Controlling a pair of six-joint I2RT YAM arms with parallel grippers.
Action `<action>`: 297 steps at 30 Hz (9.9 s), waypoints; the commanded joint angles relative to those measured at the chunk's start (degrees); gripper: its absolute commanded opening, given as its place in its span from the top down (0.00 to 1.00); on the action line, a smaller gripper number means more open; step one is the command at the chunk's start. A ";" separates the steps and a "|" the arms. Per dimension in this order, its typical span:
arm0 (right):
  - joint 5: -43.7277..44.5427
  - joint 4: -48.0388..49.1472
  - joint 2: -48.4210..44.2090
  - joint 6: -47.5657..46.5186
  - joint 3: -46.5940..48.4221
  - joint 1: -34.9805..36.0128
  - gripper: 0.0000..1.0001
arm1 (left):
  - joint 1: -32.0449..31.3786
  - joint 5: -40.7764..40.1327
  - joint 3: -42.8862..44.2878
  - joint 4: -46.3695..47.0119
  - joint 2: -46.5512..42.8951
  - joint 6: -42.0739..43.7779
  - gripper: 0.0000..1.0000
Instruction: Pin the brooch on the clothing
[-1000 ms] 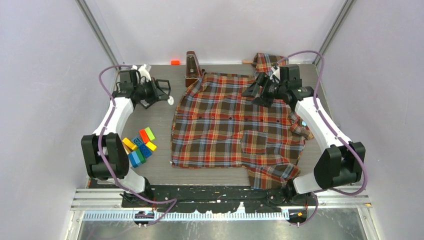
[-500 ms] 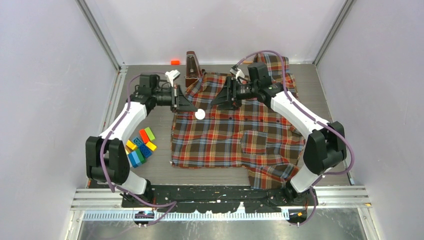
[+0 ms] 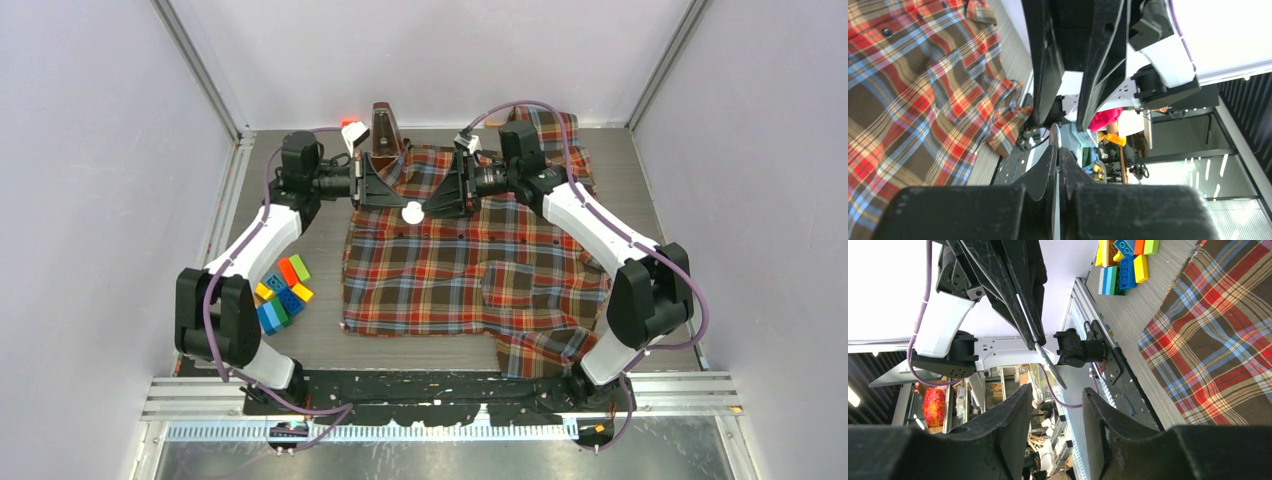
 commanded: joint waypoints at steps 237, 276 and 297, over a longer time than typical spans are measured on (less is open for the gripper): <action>71.08 -14.04 17.85 -21.88 -0.39 -13.74 0.56 | -32.68 -62.56 -27.75 -12.80 -28.32 14.49 1.00; 58.70 -9.11 10.36 -20.36 -5.16 -17.40 1.00 | -33.91 -67.29 14.21 -2.69 24.56 25.87 1.00; 45.12 -3.10 7.26 -19.90 -8.84 -19.08 1.00 | -34.18 -67.55 31.69 -1.60 44.14 19.89 1.00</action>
